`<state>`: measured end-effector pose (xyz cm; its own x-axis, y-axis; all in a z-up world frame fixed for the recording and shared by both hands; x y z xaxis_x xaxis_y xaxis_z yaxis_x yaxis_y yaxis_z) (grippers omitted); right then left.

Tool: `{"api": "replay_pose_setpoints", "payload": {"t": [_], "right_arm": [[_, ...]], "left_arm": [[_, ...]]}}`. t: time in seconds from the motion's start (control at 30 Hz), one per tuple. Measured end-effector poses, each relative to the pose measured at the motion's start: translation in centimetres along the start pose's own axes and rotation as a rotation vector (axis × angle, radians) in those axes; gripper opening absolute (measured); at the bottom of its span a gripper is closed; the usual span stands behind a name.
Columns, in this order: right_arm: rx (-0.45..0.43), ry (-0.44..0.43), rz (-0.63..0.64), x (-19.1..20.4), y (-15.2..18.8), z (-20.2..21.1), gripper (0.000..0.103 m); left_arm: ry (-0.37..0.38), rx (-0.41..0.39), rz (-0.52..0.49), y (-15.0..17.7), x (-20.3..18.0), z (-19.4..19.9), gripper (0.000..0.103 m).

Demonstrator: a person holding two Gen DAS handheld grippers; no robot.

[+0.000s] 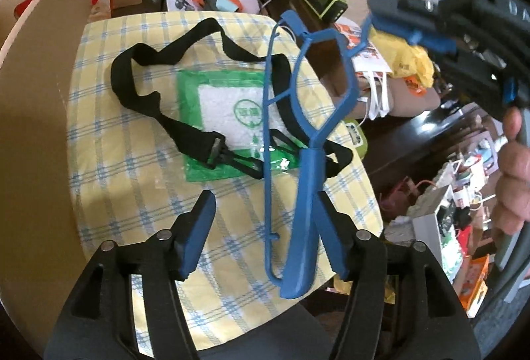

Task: Organize objects
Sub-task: 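Grasp the hanger hook with the right tool while the left tool holds the hanger, then carry the blue hanger with both tools over the cardboard box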

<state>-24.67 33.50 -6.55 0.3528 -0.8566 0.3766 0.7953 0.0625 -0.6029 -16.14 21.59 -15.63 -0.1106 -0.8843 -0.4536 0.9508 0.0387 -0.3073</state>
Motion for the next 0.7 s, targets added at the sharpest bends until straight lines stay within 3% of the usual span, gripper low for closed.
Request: {"api": "replay_pose_setpoints", "payload": {"t": [0.23,0.4,0.53,0.6,0.7], "right_arm": [[-0.050,-0.100,-0.048,0.8,-1.2,0.2,0.011],[-0.091,-0.224,-0.099,1.3,-1.6,-0.1,0.011],[-0.131,-0.284,-0.116,2.1,-2.0,0.0,0.011],[-0.146,-0.296,-0.103,2.6,-2.3,0.4,0.011],[-0.145,-0.286,-0.072,3.7,-2.8,0.9,0.011]], "left_arm": [[-0.001,0.008,-0.008,0.1,-0.6,-0.5,0.062],[-0.025,0.024,-0.023,0.3,-0.6,-1.6,0.060],[-0.061,0.010,-0.051,0.4,-0.4,-1.7,0.040],[-0.075,-0.003,-0.064,0.3,-0.3,-1.5,0.023],[-0.098,-0.049,-0.076,-0.1,0.0,-0.5,0.018]]}}
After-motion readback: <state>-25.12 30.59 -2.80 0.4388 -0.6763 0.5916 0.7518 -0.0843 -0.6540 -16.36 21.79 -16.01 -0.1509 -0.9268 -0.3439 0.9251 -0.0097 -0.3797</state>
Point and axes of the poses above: each gripper's, at about its wrist camera, not at the fingertips, and z roughly against the way its jaws point, x to its left, y to its underside, the point moved 6 cm from there along -z, roughly the way its jaws point, and after that the axes turned 10 degrees about z, right-handed, at the moved point
